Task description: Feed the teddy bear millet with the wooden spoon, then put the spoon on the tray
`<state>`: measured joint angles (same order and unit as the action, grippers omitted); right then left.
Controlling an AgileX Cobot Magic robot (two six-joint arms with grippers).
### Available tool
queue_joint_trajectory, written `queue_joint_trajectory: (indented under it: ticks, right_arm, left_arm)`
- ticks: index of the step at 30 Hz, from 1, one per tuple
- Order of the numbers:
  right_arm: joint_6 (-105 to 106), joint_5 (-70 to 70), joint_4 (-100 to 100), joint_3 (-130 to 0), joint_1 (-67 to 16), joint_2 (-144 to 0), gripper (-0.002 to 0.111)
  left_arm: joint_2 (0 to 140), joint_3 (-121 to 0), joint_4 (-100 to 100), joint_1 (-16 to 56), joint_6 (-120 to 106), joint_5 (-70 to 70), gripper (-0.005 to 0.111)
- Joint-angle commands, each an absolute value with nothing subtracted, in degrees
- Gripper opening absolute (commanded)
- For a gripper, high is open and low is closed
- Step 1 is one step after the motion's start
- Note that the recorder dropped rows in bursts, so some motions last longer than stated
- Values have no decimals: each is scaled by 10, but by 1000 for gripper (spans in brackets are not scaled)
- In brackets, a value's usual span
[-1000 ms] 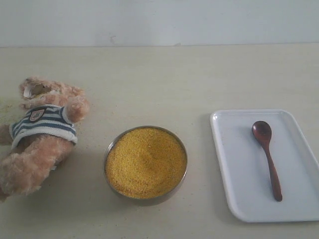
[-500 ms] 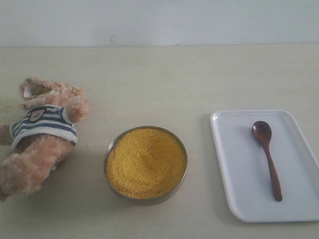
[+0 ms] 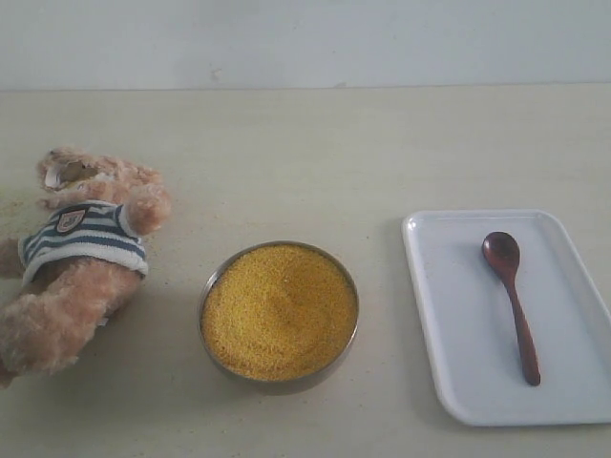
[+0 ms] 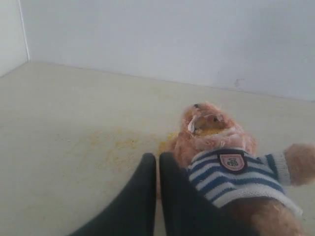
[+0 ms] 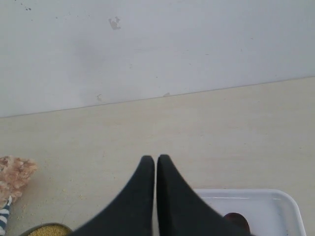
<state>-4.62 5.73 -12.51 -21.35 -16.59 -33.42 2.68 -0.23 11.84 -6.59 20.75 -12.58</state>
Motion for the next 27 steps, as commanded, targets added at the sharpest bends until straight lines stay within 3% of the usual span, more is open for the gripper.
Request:
queue_joint_trajectory:
  ticks: [1, 27]
  right_arm:
    - [-44, 54, -125, -212, -165, -333, 1]
    - [-44, 53, -125, -212, -165, -333, 1]
  left_arm:
    - [0, 0, 120, -64, 206, -179, 4]
    - [0, 0, 120, -51, 199, -179, 4]
